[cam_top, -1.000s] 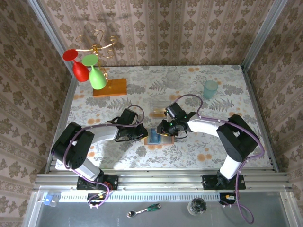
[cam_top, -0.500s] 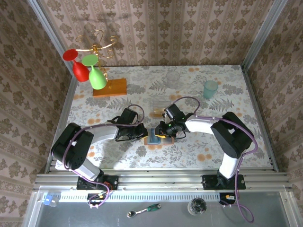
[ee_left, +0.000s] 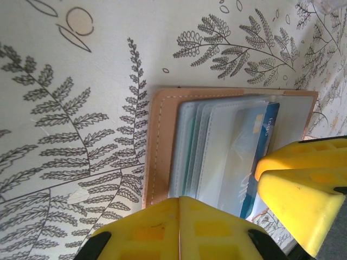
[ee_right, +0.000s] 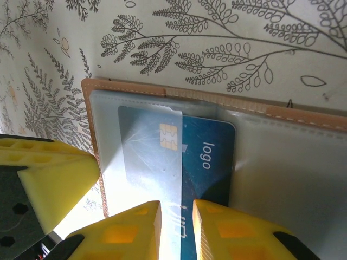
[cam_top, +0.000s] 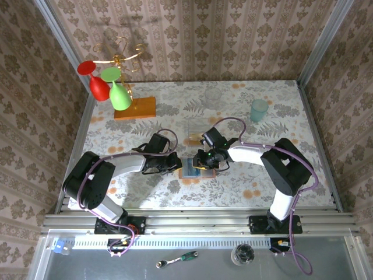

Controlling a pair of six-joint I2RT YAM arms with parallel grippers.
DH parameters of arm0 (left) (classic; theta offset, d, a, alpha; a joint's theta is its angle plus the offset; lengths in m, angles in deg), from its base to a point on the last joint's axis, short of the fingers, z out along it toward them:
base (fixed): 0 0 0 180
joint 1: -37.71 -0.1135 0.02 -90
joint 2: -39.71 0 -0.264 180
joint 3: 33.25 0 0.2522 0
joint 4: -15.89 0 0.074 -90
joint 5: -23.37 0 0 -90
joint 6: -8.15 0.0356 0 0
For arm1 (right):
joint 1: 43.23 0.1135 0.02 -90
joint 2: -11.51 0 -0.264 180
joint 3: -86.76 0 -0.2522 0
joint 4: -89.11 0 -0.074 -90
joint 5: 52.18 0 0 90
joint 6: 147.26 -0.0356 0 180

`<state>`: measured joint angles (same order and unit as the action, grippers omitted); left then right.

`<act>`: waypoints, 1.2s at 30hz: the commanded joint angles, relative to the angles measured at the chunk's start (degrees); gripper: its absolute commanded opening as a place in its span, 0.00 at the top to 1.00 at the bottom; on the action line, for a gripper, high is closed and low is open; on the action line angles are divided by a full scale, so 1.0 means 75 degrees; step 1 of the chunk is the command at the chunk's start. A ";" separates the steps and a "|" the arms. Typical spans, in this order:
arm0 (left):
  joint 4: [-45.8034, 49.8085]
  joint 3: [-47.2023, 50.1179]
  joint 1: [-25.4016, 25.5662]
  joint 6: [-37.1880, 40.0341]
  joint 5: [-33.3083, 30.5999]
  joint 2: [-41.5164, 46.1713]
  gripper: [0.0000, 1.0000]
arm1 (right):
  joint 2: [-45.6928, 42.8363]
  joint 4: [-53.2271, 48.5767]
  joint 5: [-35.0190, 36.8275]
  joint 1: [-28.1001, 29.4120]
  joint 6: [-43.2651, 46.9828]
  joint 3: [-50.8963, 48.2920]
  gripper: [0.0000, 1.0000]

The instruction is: Take the credit cards out of the card holder

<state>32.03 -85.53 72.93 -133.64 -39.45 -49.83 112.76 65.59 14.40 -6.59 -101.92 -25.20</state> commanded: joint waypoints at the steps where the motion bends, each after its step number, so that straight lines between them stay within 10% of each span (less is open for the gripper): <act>1: 0.0280 -0.0261 0.0038 0.0179 -0.0048 0.0041 0.91 | -0.0280 -0.0426 0.0334 0.0024 0.0212 0.0169 0.75; 36: 0.0627 -0.0869 0.0568 0.0231 -0.0097 -0.0681 1.00 | -0.0089 0.0364 -0.0134 -0.0339 -0.0197 -0.0447 0.68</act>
<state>35.09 -91.59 77.02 -133.20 -39.63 -53.98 110.91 67.56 14.62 -8.86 -102.62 -27.62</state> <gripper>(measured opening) 0.064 0.318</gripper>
